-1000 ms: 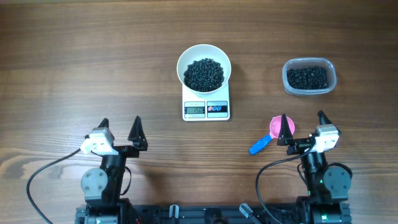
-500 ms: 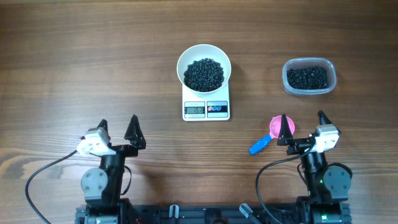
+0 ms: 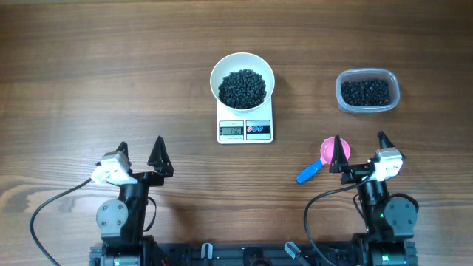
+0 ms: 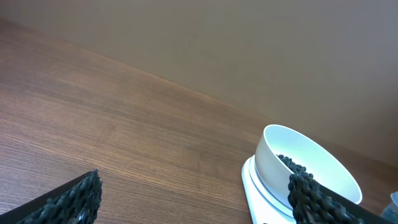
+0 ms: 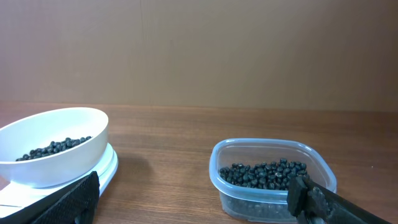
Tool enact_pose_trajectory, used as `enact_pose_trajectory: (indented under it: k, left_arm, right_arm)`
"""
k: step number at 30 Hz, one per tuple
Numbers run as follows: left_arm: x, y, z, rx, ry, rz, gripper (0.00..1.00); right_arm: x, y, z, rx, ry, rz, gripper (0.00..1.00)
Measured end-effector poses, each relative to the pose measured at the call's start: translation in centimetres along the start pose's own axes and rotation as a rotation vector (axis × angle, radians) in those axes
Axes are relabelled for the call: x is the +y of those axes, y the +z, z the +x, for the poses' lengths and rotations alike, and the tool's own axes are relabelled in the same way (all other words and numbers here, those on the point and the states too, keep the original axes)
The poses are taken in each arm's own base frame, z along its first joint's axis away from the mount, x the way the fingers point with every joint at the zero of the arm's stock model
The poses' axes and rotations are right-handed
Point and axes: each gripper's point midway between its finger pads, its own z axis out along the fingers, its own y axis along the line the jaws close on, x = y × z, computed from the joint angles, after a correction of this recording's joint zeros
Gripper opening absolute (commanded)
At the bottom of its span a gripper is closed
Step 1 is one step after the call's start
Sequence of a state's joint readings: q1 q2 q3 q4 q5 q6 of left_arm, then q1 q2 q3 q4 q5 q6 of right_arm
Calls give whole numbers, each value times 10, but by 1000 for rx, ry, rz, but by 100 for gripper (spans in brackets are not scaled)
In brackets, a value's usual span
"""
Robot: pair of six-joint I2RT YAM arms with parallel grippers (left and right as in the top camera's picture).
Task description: Scoop item into bowl and weigh 150g on scale
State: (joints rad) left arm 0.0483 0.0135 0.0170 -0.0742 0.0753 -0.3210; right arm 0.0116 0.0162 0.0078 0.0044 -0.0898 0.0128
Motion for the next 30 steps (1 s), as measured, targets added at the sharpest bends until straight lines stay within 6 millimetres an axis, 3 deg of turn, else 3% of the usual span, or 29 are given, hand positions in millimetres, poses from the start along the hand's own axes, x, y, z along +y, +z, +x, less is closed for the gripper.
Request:
enact_pose_trajectory:
  k: [19,30]
  left_arm:
    - [0,0,0,0,0,2,100]
    - [-12,0,3,20,36,69,100]
  right_arm:
    - [0,0,0,0,0,0,100]
    - [0,0,0,0,0,0,100]
